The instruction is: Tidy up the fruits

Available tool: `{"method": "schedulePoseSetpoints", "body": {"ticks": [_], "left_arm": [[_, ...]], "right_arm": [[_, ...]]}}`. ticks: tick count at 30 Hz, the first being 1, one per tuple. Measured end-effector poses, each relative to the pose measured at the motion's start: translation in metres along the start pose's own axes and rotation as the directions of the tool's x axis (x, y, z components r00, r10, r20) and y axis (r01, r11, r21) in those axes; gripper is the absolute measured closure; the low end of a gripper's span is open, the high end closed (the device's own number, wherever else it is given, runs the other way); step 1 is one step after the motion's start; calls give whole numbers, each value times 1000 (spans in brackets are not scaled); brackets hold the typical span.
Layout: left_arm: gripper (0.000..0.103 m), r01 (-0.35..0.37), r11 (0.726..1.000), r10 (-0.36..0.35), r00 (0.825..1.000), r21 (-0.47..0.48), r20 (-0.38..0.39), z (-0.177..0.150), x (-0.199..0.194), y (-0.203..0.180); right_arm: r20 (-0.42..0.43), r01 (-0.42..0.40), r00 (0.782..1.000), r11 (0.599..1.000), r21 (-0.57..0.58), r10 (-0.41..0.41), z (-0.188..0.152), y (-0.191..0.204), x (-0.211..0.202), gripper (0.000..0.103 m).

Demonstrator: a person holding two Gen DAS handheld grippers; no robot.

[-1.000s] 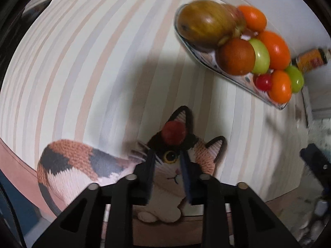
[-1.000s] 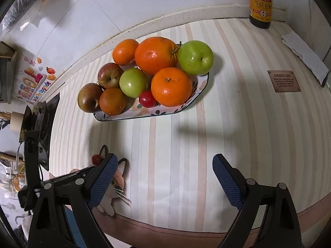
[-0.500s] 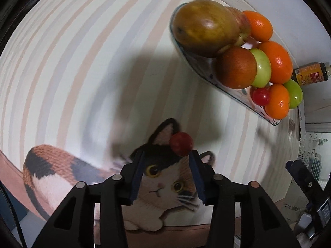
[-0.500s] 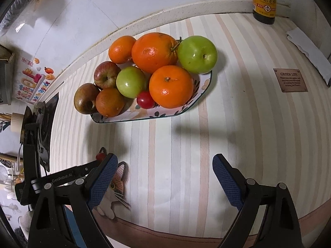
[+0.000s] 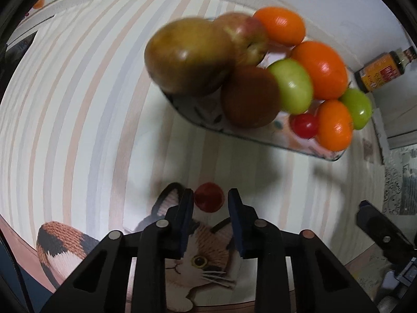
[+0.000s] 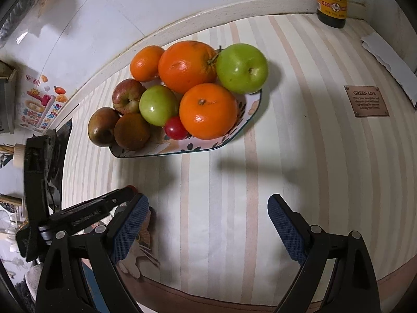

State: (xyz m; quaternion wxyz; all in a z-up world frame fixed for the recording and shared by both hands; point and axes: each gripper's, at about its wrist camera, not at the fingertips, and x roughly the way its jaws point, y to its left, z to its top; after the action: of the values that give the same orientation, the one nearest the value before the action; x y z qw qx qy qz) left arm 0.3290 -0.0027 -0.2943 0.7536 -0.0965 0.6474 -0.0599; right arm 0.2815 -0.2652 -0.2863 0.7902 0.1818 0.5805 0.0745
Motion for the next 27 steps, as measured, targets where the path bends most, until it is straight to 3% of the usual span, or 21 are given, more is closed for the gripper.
{"method": "schedulePoseSetpoints", "body": {"ticks": [6, 7, 10, 19, 23, 25, 27], "left_arm": [[78, 15, 1000, -15, 999, 7, -29, 10, -5, 4], [71, 18, 1000, -19, 999, -5, -33, 8, 9, -12], [56, 33, 999, -35, 998, -36, -47, 7, 14, -11], [55, 0, 998, -5, 996, -62, -91, 4, 28, 1], [61, -40, 998, 37, 996, -38, -76, -2, 27, -1], [78, -65, 998, 63, 996, -20, -65, -4, 26, -3], [81, -58, 998, 57, 996, -20, -65, -10, 25, -2]], "right_arm": [[-11, -10, 1000, 1000, 27, 10, 3, -7, 3, 8], [-14, -9, 1000, 1000, 27, 10, 3, -7, 3, 8], [-10, -11, 1000, 1000, 28, 11, 3, -8, 1, 8], [5, -17, 1000, 999, 39, 16, 9, -13, -4, 8], [4, -17, 1000, 999, 41, 17, 9, -13, -3, 8], [5, -18, 1000, 999, 37, 17, 10, -12, -3, 8], [8, -19, 1000, 999, 36, 18, 9, -11, -3, 8]]}}
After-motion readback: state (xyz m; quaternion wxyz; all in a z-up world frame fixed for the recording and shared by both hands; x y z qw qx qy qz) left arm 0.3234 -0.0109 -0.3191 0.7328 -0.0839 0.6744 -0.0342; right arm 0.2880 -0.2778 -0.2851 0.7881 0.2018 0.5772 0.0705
